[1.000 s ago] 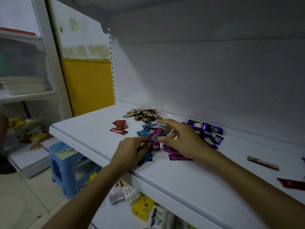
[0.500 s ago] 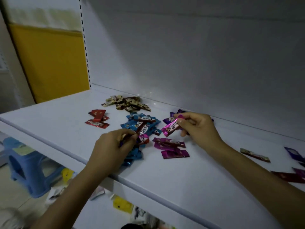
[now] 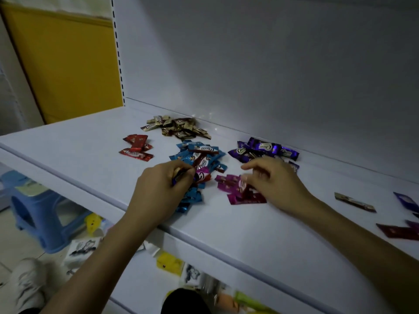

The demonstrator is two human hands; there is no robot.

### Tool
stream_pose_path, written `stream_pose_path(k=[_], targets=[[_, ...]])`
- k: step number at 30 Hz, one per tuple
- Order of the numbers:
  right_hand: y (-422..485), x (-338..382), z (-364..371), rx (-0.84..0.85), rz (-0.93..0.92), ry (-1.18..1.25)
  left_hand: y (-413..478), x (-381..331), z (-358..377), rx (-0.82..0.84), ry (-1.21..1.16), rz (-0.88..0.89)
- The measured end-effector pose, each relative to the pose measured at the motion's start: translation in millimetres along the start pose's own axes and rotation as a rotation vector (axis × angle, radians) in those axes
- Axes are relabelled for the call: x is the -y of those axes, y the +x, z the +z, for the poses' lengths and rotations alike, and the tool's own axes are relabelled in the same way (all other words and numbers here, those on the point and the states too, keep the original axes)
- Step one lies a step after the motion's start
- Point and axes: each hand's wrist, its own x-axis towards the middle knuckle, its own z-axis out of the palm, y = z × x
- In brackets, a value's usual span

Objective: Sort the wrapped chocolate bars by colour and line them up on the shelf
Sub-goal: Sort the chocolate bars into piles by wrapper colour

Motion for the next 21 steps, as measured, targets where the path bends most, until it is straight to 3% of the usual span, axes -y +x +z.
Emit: stream_pose_path(k=[2,6,14,18,21], targets=[[-1,1,5,-0.060,-0.040,-0.055,0,0,0,0.017,-0.001,-0.005],[-5,3,15,0.065,-0.097,-0.092,0,1,0,0.017,-0.030,0.000],[-1,0,15,-0.052,0.003,0.233,2,-2,-2,0.047,-0.035,0.009],[-4,-3,17,0.118,-0.016,0.133,2,-1,-1,0.049,-0.017,0.015],[-3,-4,17,0.101,-0.029,0.131,2,0,0,0.042,-0.018,0.005]])
